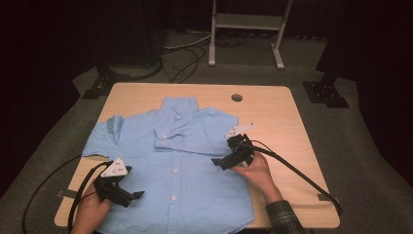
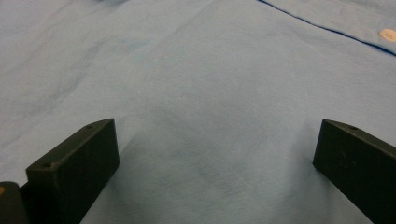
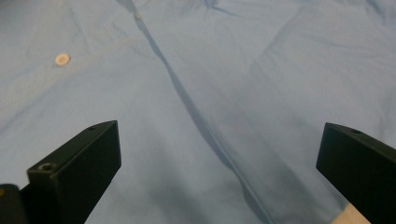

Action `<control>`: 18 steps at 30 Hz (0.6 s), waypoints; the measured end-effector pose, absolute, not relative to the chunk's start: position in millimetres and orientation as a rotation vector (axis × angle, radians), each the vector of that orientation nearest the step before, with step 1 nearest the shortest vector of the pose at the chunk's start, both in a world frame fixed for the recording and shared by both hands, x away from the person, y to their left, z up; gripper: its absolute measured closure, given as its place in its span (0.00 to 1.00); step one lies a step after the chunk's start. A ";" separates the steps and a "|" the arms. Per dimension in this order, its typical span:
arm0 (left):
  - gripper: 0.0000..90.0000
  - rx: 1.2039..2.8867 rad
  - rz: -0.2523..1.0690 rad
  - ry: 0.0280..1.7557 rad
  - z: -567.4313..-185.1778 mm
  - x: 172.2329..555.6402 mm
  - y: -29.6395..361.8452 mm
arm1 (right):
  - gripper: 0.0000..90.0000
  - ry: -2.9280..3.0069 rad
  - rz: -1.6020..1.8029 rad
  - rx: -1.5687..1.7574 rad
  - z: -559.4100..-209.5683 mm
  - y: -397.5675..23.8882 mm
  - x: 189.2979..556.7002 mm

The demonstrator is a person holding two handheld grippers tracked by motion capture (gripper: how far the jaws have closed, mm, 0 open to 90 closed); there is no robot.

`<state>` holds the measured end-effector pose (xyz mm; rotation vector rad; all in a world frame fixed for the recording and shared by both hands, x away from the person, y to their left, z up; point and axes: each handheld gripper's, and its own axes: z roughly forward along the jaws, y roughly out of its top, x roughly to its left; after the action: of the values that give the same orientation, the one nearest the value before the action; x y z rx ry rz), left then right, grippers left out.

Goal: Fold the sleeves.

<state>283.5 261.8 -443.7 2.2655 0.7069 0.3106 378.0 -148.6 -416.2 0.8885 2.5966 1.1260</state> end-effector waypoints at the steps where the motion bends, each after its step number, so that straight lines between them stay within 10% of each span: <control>1: 0.00 2.266 0.311 0.707 -443.7 283.5 261.8 | 0.00 2.601 1.109 0.895 -417.4 -150.7 375.9; 18: 0.00 2.265 0.313 0.710 -443.6 283.2 261.6 | 0.00 2.659 1.058 0.843 -439.5 -159.3 362.6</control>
<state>283.2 261.6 -443.6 2.2651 0.7100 0.3125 362.6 -159.3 -439.5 0.8431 2.6594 1.0583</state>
